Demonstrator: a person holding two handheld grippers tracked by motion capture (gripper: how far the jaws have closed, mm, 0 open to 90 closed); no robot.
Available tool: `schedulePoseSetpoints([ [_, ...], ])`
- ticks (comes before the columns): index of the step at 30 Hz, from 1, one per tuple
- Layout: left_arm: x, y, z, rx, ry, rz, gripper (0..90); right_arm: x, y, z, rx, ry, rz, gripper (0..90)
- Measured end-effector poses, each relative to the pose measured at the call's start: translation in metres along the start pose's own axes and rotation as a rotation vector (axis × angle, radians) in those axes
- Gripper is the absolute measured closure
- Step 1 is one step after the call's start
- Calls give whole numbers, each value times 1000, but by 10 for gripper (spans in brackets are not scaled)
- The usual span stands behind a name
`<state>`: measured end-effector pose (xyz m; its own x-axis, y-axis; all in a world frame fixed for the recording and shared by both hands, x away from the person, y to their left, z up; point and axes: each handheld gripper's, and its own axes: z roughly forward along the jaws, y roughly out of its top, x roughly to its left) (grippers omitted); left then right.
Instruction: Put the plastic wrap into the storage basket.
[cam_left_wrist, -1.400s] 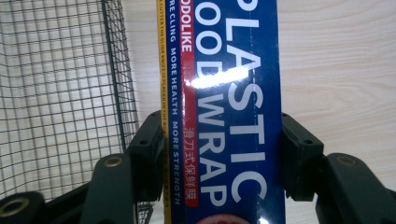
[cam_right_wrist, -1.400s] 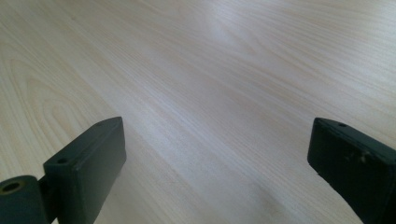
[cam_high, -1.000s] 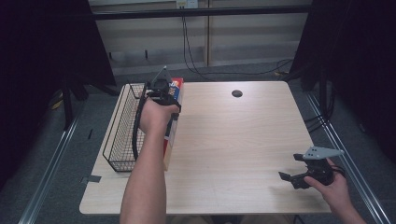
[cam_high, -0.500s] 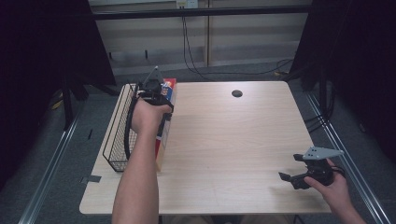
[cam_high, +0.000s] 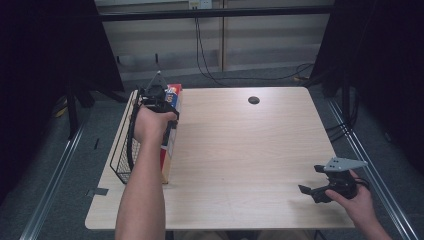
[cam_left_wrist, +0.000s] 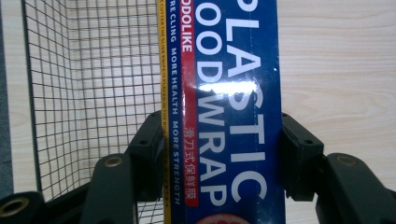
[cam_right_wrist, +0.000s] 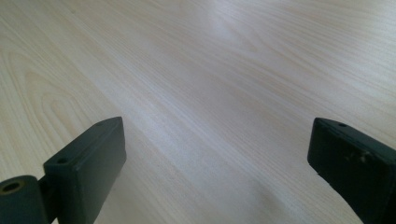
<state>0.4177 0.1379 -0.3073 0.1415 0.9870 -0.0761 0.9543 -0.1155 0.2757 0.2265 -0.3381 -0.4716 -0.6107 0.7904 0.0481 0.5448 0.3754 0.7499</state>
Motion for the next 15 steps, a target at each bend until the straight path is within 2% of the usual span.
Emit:
schedulePoseSetpoints([
  [5,8,-1,-1,-5,8,-11,437,0,0,0,-1,-1,-1,45],
  [7,11,-2,-1,-4,-6,-38,438,0,0,0,2,-3,2,45],
  [15,18,-1,-2,-8,8,-33,438,2,1,1,0,-1,-10,45],
])
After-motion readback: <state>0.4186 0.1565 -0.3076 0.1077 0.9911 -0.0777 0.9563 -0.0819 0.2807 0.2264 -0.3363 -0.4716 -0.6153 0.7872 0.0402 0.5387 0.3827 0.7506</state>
